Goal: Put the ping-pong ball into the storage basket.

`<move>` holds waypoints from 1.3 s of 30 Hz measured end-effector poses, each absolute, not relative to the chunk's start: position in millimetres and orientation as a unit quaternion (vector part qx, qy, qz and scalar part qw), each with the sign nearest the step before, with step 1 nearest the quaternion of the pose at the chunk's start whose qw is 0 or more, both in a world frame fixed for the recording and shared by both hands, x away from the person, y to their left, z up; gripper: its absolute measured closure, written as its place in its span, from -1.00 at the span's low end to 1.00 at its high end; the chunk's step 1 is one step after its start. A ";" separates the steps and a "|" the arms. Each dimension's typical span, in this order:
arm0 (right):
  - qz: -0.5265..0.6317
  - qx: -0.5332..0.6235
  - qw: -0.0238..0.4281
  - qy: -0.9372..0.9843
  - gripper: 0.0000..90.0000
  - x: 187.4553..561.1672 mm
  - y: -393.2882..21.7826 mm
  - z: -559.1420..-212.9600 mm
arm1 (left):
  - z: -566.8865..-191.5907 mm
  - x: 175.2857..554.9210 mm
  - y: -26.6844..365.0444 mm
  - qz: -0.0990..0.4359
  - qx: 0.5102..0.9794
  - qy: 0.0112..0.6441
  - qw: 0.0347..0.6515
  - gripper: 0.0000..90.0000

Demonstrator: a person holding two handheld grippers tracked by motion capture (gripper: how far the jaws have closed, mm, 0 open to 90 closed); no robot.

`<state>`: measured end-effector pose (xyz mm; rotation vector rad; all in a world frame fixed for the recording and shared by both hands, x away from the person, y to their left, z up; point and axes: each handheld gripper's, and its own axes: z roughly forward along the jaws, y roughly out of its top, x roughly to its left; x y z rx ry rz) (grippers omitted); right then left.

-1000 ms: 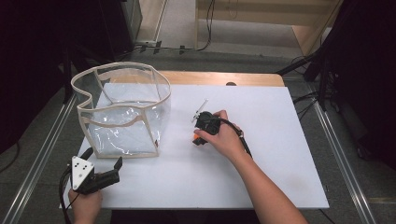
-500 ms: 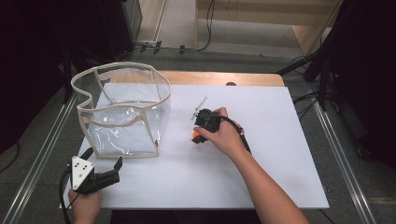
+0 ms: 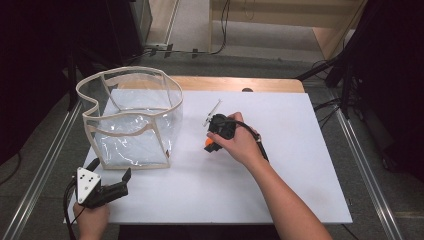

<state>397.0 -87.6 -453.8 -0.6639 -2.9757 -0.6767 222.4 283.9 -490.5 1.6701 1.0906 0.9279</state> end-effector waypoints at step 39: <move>-0.224 -0.183 0.016 -0.957 0.06 402.4 -68.8 -417.8 | -490.5 222.7 283.9 0.375 0.676 0.442 0.455 -1.00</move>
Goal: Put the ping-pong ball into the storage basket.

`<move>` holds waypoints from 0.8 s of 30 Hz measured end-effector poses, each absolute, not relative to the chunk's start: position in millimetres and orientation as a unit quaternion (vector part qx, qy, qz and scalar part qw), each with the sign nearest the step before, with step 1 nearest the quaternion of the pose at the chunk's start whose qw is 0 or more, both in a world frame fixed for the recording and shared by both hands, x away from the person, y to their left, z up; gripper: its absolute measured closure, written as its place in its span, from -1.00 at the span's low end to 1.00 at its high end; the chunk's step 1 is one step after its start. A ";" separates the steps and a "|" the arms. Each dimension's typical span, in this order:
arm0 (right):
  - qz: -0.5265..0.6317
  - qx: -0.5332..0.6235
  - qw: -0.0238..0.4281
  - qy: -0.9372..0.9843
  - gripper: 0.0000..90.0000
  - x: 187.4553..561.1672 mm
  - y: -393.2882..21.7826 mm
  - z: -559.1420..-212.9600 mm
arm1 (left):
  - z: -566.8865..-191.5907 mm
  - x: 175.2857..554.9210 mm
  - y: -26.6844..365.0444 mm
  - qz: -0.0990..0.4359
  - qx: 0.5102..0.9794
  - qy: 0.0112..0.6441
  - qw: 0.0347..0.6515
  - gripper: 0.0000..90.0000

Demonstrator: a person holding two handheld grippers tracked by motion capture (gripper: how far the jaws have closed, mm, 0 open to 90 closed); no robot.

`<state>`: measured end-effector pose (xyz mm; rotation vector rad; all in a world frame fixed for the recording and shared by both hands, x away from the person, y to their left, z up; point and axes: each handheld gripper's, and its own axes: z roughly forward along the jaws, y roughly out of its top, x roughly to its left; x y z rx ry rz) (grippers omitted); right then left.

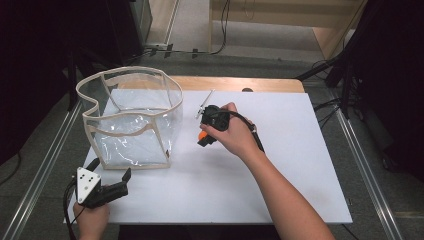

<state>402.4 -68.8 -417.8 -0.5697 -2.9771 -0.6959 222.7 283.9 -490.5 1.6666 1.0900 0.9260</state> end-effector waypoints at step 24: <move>-0.230 -0.167 0.023 -0.958 0.06 404.9 -63.9 -393.3 | -490.5 222.6 283.6 0.376 0.676 0.442 0.455 -1.00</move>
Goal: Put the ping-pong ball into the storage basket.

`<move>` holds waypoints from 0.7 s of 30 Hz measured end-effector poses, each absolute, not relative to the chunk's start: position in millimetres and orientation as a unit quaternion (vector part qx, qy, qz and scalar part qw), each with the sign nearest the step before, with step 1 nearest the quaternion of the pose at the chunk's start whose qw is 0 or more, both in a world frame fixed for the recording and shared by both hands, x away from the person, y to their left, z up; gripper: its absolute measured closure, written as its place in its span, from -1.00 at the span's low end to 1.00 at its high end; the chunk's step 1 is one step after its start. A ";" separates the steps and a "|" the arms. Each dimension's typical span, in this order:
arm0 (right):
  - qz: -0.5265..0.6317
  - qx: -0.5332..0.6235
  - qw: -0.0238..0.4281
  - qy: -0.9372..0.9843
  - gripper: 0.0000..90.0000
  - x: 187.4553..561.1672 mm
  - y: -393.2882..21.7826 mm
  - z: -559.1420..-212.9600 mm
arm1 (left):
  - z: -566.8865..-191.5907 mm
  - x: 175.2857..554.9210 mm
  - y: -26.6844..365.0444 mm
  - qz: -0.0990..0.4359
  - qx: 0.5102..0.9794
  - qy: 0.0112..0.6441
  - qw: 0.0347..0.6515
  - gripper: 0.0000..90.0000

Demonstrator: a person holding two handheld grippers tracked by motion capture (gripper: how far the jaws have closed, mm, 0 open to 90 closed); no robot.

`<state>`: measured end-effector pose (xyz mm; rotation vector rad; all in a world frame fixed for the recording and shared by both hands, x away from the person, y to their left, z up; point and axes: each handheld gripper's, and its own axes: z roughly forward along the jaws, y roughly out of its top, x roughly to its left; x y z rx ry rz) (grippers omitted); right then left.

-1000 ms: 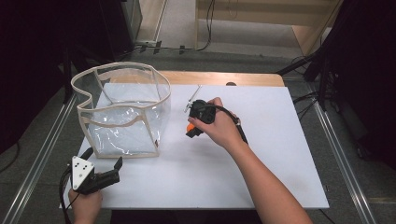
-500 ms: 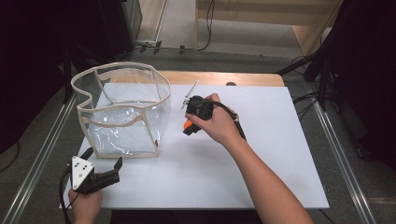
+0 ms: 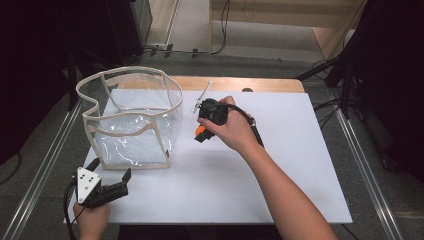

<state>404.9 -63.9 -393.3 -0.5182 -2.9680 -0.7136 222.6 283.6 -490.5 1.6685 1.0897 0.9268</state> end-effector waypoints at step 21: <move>-0.235 -0.160 0.025 -0.958 0.06 406.8 -62.2 -372.8 | -490.5 222.7 283.6 0.376 0.677 0.440 0.454 -1.00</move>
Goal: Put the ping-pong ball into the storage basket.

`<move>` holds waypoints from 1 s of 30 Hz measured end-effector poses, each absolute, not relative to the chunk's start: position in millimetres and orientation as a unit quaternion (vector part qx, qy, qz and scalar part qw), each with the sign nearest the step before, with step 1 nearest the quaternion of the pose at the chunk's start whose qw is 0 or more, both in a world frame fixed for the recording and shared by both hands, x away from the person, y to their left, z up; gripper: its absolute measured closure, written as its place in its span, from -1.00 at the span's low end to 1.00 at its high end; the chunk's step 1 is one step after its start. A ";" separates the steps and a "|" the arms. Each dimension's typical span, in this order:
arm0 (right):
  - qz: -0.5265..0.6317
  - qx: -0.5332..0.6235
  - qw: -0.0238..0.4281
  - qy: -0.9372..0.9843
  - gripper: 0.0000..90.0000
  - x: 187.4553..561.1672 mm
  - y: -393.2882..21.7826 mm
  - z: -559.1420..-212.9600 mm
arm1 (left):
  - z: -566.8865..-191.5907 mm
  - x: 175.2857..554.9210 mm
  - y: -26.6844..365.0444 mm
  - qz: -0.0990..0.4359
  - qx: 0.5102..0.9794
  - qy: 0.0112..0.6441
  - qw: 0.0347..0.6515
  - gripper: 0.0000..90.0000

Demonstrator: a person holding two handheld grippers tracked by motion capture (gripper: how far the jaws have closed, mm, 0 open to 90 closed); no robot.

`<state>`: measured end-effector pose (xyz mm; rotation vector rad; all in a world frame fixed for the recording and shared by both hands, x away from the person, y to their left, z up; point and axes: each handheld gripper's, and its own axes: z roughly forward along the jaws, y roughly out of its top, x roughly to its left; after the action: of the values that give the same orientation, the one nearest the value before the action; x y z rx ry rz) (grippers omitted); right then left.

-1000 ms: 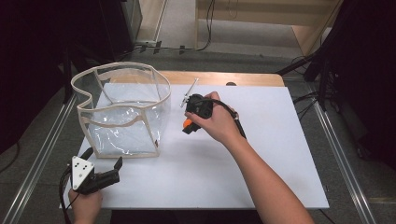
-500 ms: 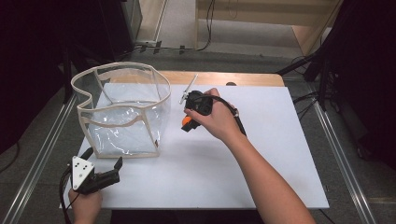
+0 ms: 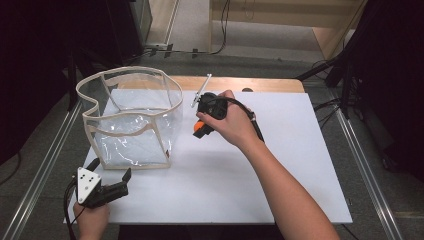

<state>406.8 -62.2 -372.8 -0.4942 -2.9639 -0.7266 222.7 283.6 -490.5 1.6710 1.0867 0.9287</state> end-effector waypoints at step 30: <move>-0.233 -0.148 0.028 -0.961 0.06 408.3 -56.8 -351.1 | -490.6 222.7 283.4 0.376 0.678 0.440 0.453 -1.00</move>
<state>408.3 -56.8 -351.1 -0.4565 -2.9660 -0.7189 222.7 283.4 -490.6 1.6727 1.0867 0.9292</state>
